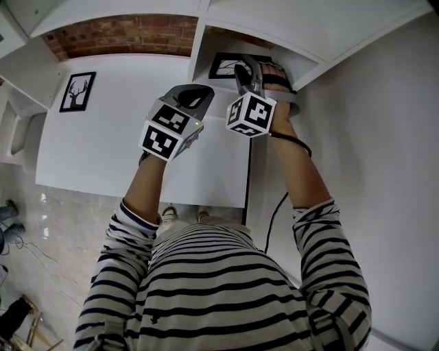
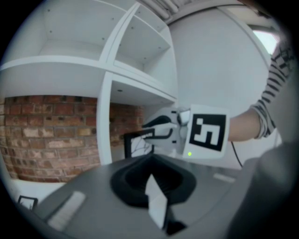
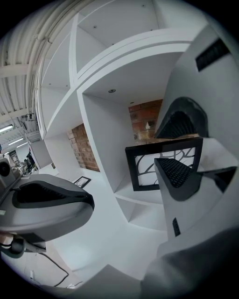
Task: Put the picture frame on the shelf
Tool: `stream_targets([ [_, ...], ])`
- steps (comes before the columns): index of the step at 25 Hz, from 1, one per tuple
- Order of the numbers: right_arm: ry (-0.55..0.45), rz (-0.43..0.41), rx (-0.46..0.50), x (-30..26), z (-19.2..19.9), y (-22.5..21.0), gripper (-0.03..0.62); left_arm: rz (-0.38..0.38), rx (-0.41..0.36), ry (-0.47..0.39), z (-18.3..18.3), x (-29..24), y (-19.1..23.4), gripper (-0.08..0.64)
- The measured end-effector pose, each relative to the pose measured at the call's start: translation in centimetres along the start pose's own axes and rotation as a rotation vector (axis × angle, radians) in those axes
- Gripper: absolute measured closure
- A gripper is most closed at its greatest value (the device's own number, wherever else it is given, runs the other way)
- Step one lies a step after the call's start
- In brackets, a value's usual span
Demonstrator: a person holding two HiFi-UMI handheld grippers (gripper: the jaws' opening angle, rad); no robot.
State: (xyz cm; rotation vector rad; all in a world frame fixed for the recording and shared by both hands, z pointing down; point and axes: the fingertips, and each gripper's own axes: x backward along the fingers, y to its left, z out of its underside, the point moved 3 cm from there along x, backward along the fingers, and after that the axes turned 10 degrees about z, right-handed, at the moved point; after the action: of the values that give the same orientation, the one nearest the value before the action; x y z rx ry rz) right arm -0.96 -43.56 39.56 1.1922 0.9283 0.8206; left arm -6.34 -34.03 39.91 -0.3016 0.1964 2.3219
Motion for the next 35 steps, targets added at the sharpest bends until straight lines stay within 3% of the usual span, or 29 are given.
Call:
stream_targets([
  [12, 0.030, -0.024, -0.211, 2.9, 1.3, 1.3, 0.483, 0.005, -0.001, -0.012, 0.0, 0.1, -0.5, 0.552],
  [23, -0.062, -0.155, -0.762, 8.3, -0.6, 0.8, 0.497, 0.051, 0.005, -0.093, 0.0, 2.7, -2.0, 0.552],
  [31, -0.193, -0.233, -1.238, 12.6, -2.0, -0.1, 0.531, 0.095, 0.051, -0.243, -0.6, 6.3, -3.3, 0.552],
  [35, -0.245, -0.253, -1.334, 14.5, -3.0, 0.6, 0.541, 0.102, 0.037, -0.273, -0.8, 7.5, -4.2, 0.552],
])
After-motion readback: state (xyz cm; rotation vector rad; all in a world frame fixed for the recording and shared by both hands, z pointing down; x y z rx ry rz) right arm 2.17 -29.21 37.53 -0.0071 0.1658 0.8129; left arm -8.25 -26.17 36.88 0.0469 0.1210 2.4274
